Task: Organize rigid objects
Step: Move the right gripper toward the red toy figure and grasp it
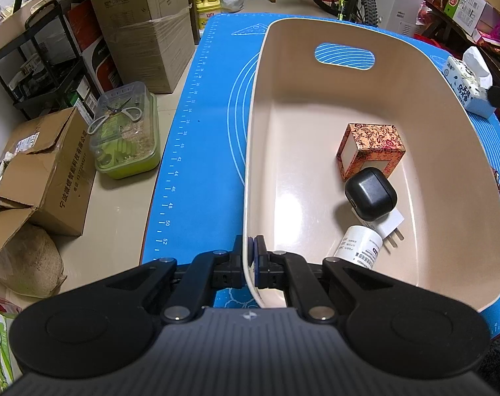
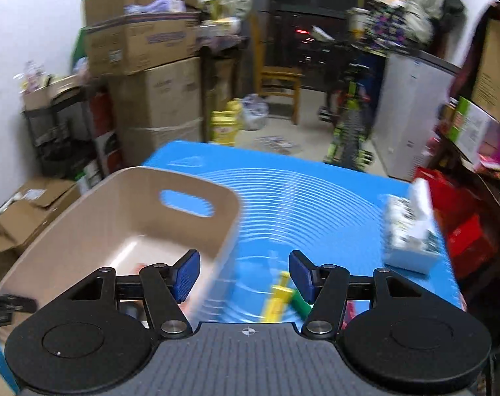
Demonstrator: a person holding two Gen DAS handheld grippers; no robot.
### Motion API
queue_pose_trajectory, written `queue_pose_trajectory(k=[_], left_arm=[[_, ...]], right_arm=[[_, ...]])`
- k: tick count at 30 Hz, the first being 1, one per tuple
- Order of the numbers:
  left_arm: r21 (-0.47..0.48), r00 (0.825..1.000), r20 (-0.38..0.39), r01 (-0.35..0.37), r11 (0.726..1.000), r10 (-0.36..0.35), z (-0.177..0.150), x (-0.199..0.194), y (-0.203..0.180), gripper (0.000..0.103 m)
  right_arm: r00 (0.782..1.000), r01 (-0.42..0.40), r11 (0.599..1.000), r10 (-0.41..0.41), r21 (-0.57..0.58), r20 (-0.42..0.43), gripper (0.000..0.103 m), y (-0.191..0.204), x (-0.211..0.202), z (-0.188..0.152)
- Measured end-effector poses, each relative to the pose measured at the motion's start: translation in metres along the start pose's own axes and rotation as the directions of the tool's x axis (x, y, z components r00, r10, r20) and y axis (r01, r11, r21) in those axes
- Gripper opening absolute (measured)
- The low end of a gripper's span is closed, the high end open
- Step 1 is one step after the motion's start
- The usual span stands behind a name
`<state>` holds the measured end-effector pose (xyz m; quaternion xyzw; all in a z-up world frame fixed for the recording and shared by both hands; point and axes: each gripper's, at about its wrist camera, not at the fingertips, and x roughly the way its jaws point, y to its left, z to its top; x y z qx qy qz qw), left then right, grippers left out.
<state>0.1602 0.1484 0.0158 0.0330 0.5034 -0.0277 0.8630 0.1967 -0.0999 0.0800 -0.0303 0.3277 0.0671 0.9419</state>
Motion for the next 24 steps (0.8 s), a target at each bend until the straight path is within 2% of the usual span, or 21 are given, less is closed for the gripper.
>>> queue_pose_trajectory(k=[4, 11, 17, 24], left_arm=[[0.004, 1.000, 0.001, 0.001, 1.000, -0.001, 0.000, 0.000, 0.000, 0.007], [0.005, 1.000, 0.000, 0.002, 1.000, -0.002, 0.000, 0.000, 0.000, 0.007], [0.007, 1.000, -0.001, 0.002, 1.000, -0.002, 0.000, 0.000, 0.000, 0.007], [0.008, 1.000, -0.001, 0.002, 1.000, -0.002, 0.000, 0.000, 0.000, 0.007]], right_arm=[[0.998, 0.066, 0.998, -0.066, 0.014, -0.019, 0.068, -0.035, 0.011, -0.010], [0.983, 0.153, 0.987, -0.158, -0.054, -0.092, 0.068, -0.076, 0.040, -0.044], [0.974, 0.152, 0.985, -0.163, -0.079, -0.158, 0.067, -0.096, 0.066, -0.061], [0.960, 0.133, 0.980, -0.165, -0.150, -0.226, 0.060, -0.095, 0.088, -0.074]])
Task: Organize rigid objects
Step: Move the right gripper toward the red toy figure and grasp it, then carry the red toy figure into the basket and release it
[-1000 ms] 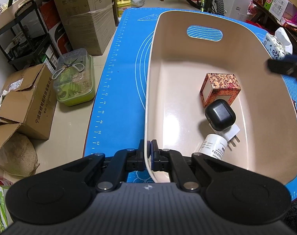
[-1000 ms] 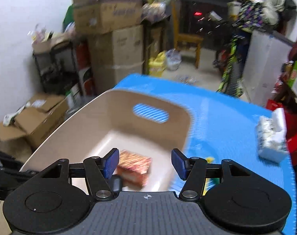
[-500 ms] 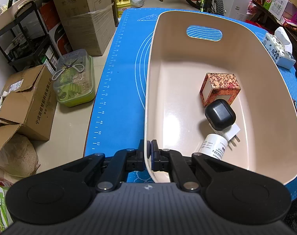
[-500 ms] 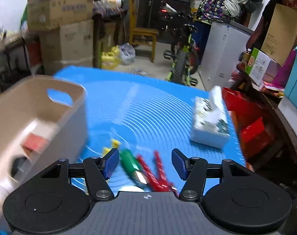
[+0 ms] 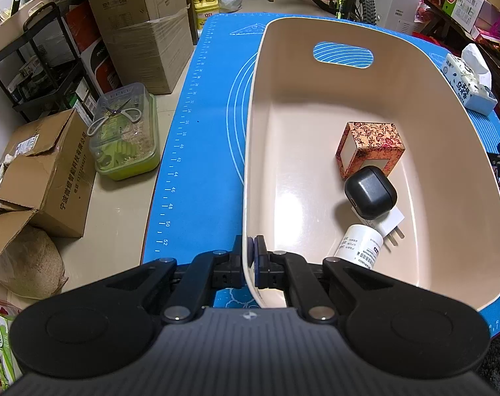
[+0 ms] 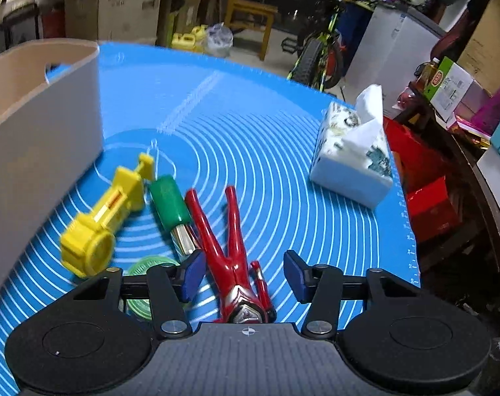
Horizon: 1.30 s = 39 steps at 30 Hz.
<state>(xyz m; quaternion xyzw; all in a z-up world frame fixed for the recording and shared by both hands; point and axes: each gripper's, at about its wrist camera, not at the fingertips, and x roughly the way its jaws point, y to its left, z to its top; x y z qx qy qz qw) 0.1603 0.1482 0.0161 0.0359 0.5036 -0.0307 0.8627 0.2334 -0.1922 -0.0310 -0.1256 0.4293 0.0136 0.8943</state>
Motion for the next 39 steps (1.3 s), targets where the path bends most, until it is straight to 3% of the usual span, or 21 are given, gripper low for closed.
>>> queue_pose_trajectory(k=[8, 10, 13, 15, 28, 39], left_arm=[[0.002, 1.000, 0.000, 0.000, 1.000, 0.000, 0.000, 0.000, 0.000, 0.007], [0.004, 1.000, -0.001, 0.001, 1.000, -0.001, 0.000, 0.000, 0.000, 0.007], [0.007, 1.000, -0.001, 0.000, 1.000, 0.000, 0.000, 0.000, 0.000, 0.007], [0.011, 1.000, -0.001, 0.000, 1.000, 0.000, 0.000, 0.000, 0.000, 0.007], [0.018, 1.000, -0.002, 0.001, 1.000, -0.001, 0.000, 0.000, 0.000, 0.007], [0.024, 1.000, 0.001, -0.001, 1.000, 0.001, 0.001, 0.000, 0.000, 0.007]], right_arm=[[1.000, -0.014, 1.000, 0.014, 0.007, -0.018, 0.056, 0.002, 0.019, -0.005], [0.999, -0.033, 0.999, 0.034, 0.041, -0.011, 0.046, 0.000, 0.020, -0.004], [0.999, -0.036, 0.997, 0.036, 0.069, -0.008, 0.044, -0.001, 0.021, -0.005], [0.999, -0.044, 0.994, 0.044, 0.102, 0.010, 0.035, -0.003, 0.016, -0.005], [0.997, -0.053, 0.983, 0.041, 0.177, 0.072, 0.035, -0.004, -0.026, -0.016], [0.979, -0.066, 0.985, 0.033, 0.158, 0.202, 0.035, 0.013, -0.081, -0.014]])
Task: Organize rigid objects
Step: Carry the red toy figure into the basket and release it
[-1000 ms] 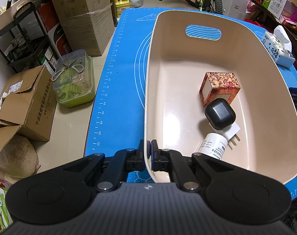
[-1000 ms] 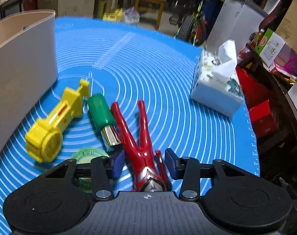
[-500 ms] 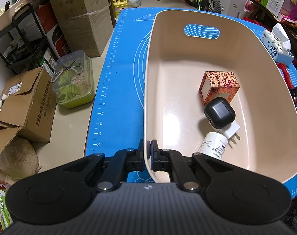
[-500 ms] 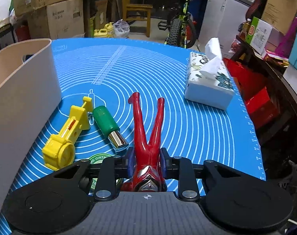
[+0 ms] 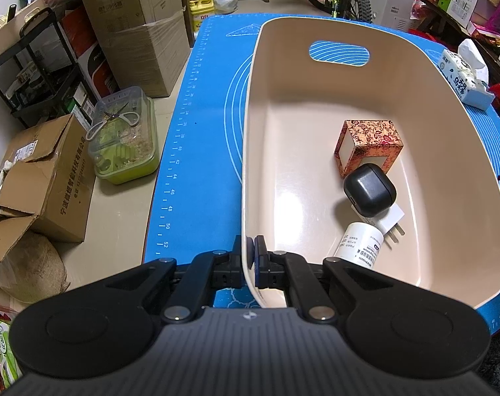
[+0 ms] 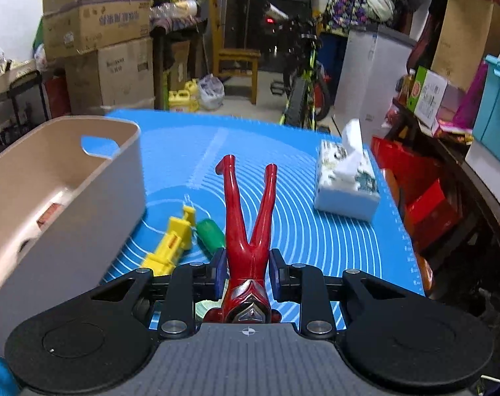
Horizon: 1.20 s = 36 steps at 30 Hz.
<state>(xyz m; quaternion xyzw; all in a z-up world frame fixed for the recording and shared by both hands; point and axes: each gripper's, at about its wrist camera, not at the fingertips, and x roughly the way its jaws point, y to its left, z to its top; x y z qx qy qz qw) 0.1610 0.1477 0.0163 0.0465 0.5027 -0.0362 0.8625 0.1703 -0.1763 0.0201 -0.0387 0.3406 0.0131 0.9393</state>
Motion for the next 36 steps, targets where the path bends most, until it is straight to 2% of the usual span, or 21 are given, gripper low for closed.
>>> queue_pose_trajectory(k=[10, 16, 21, 29, 36], left_arm=[[0.000, 1.000, 0.001, 0.005, 1.000, -0.005, 0.001, -0.001, 0.000, 0.007], [-0.001, 1.000, 0.003, 0.001, 1.000, -0.001, 0.001, 0.000, 0.000, 0.007], [-0.001, 1.000, 0.002, 0.002, 1.000, -0.002, 0.000, 0.000, 0.000, 0.007], [-0.003, 1.000, 0.004, 0.002, 1.000, -0.002, 0.000, 0.000, 0.001, 0.007], [0.000, 1.000, 0.004, 0.003, 1.000, -0.003, 0.000, 0.001, 0.000, 0.007]], right_arm=[[0.988, -0.091, 0.996, 0.093, -0.022, 0.122, 0.035, 0.028, -0.045, 0.035], [0.968, -0.151, 0.988, 0.157, -0.043, 0.194, 0.035, 0.057, -0.061, 0.066], [0.949, -0.220, 0.975, 0.223, -0.038, 0.221, 0.035, 0.083, -0.064, 0.085], [0.932, -0.325, 0.940, 0.337, -0.107, 0.130, 0.035, 0.149, -0.043, 0.081], [0.935, -0.349, 0.930, 0.353, -0.117, 0.019, 0.035, 0.191, -0.019, 0.063]])
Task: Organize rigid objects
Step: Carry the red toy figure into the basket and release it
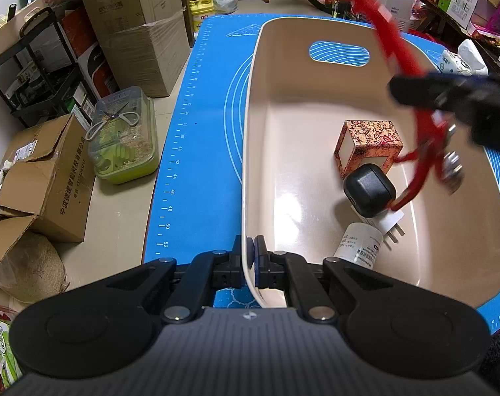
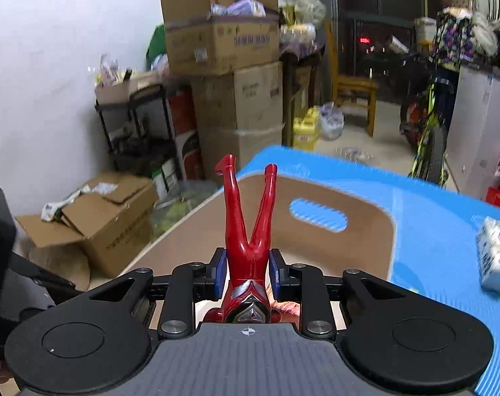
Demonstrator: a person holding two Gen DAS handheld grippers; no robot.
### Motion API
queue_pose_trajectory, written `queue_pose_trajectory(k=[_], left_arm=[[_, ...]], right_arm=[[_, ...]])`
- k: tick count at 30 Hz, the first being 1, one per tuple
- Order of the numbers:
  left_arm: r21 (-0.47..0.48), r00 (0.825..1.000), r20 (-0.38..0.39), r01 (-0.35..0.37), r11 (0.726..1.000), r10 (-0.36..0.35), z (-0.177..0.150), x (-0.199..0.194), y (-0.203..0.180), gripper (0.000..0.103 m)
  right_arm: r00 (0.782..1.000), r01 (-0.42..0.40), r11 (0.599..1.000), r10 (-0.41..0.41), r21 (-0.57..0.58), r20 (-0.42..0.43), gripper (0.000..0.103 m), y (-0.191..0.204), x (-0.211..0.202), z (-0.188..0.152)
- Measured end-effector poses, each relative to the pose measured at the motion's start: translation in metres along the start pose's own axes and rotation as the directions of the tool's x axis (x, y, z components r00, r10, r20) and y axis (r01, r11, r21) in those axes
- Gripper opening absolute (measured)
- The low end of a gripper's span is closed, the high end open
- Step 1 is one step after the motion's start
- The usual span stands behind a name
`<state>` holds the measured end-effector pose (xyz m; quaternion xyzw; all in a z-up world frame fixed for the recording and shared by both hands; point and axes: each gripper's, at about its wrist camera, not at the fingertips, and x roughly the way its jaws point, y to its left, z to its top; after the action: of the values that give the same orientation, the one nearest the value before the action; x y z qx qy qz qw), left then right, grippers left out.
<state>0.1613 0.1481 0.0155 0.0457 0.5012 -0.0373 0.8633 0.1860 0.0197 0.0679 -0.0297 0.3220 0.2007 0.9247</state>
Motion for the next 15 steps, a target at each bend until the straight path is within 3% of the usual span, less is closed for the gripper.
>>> queue_pose_trajectory(k=[13, 14, 15], left_arm=[[0.002, 1.000, 0.001, 0.001, 1.000, -0.001, 0.000, 0.001, -0.002, 0.007], [0.002, 1.000, 0.001, 0.001, 1.000, -0.001, 0.000, 0.001, -0.002, 0.007], [0.003, 1.000, 0.001, 0.001, 1.000, -0.001, 0.000, 0.001, -0.002, 0.007]], right_arm=[[0.979, 0.044, 0.999, -0.048, -0.025, -0.197, 0.036, 0.011, 0.044, -0.028], [0.979, 0.045, 0.999, -0.050, -0.027, -0.198, 0.037, 0.012, 0.044, -0.028], [0.980, 0.046, 0.999, -0.050, -0.028, -0.192, 0.046, 0.012, 0.043, -0.029]])
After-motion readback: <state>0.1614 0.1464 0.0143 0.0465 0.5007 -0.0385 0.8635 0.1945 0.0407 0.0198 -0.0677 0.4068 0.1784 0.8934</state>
